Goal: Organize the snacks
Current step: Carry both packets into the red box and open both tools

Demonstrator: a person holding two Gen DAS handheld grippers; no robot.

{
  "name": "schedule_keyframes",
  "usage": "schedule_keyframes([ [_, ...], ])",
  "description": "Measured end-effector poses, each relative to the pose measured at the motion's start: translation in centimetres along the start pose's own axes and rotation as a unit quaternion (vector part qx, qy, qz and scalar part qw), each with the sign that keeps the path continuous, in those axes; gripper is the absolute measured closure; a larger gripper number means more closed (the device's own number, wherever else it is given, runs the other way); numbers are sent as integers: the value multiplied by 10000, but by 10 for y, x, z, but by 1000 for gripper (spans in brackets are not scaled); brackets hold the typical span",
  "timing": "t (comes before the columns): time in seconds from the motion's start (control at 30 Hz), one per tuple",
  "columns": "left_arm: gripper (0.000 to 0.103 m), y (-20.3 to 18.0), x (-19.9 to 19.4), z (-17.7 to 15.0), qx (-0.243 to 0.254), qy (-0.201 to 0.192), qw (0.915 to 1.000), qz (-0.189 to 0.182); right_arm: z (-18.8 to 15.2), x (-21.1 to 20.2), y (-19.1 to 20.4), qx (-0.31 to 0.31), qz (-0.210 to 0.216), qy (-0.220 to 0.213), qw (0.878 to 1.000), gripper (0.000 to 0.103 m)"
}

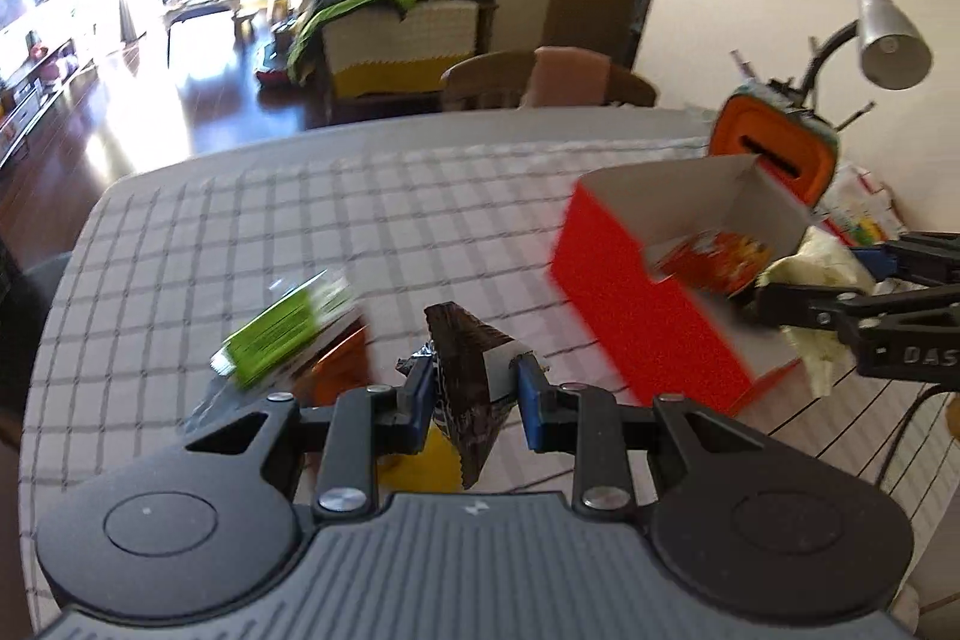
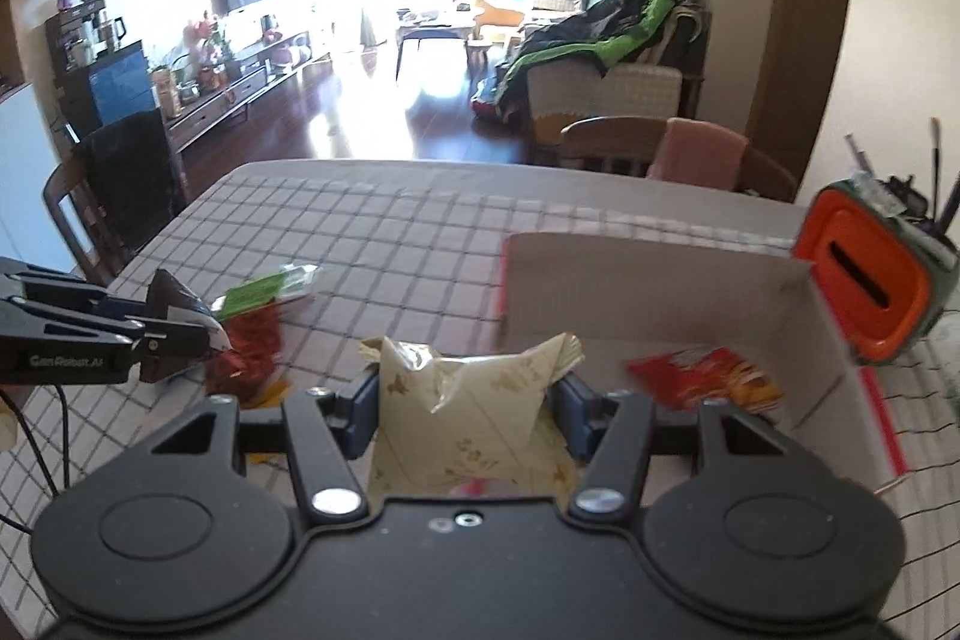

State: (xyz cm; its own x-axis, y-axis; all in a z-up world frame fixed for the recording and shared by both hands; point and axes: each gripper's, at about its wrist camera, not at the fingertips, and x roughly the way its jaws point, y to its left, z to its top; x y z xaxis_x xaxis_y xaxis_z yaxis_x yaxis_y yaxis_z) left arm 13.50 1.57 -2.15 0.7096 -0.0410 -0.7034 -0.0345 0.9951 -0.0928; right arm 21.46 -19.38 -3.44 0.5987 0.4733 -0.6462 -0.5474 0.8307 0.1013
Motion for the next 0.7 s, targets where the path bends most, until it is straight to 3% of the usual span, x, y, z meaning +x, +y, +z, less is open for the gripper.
schedule_keyframes([
  [0.4,75,-92,40,43,287,-4,9992,-261,-3,8,-81,85,-331,15,9994,45],
  [0.7,75,-148,73,61,466,162,9985,-225,-9,29,-132,17,-406,323,9987,45],
])
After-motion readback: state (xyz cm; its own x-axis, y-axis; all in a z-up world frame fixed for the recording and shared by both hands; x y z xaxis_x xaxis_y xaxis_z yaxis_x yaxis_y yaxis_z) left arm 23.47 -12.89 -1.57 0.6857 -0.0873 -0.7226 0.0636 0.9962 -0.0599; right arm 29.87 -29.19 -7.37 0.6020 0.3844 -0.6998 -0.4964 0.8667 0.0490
